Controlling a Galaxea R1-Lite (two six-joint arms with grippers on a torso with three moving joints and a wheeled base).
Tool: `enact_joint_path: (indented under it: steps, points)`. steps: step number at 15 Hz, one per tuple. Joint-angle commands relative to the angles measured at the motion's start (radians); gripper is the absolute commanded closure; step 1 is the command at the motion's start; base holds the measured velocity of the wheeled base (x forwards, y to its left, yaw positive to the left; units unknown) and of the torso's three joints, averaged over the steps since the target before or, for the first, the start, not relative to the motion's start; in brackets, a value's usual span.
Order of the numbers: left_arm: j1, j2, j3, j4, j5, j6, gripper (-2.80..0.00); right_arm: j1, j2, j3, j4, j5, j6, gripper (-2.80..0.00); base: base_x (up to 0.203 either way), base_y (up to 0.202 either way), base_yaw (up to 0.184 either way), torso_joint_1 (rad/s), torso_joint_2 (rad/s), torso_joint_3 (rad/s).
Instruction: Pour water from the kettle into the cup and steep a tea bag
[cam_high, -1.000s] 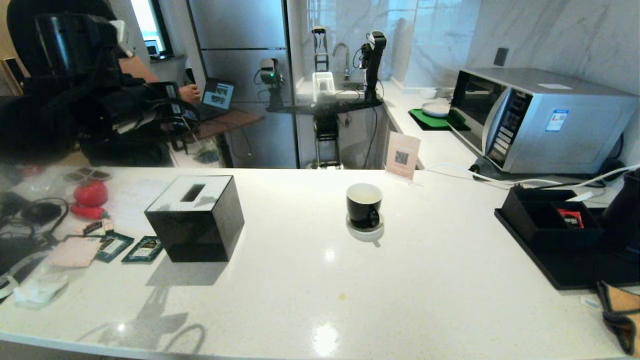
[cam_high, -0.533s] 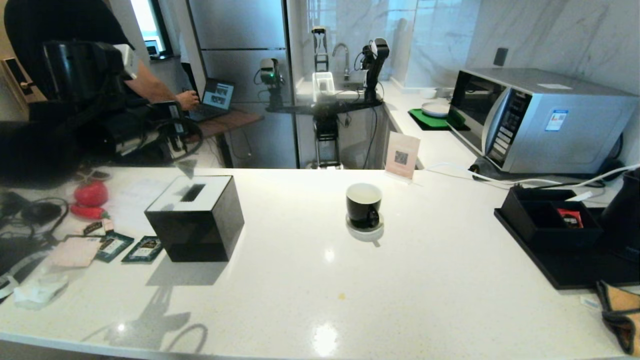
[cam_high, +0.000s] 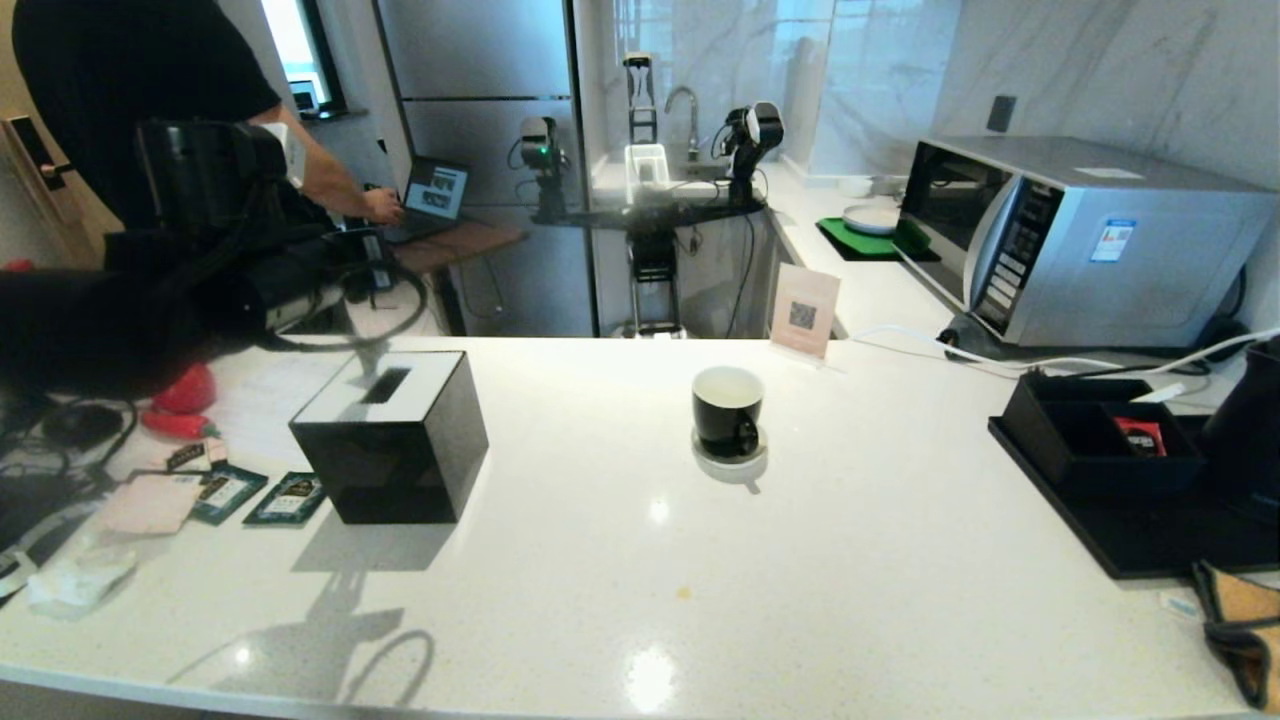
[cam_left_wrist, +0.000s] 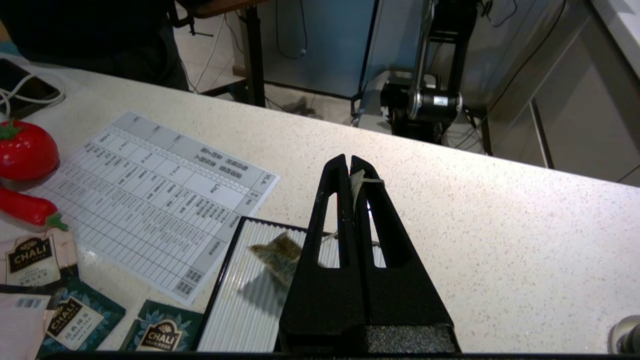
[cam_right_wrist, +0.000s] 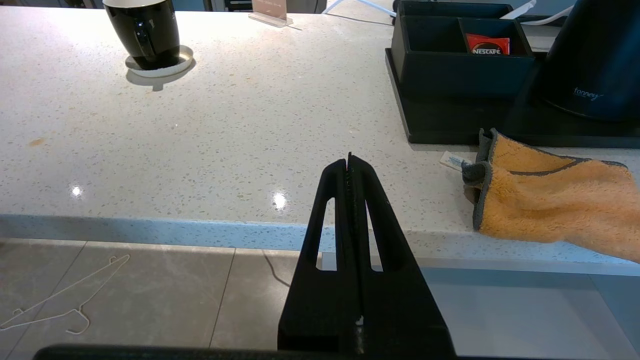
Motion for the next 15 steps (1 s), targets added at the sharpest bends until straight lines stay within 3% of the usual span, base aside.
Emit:
enact_joint_path:
  steps: [1,6,10,15]
  points:
    - [0.000,0.001,0.029,-0.002,0.004,-0.013,0.00,0.000,0.000,0.000,0.000,0.000,0.000,0.00,0.000,0.000,0.000,0.000,0.00,0.000]
    - [0.013,-0.002,0.077,-0.004,0.005,-0.042,0.00,0.000,0.000,0.000,0.000,0.000,0.000,0.00,0.000,0.000,0.000,0.000,0.00,0.000]
    - [0.010,-0.048,0.155,-0.102,0.005,-0.040,0.00,0.000,0.001,0.000,0.000,0.000,0.000,0.00,0.000,0.000,0.000,0.000,0.00,0.000]
    - [0.030,-0.026,0.218,-0.120,0.004,-0.045,0.00,0.000,0.000,0.000,0.000,0.000,0.000,0.00,0.000,0.000,0.000,0.000,0.00,0.000]
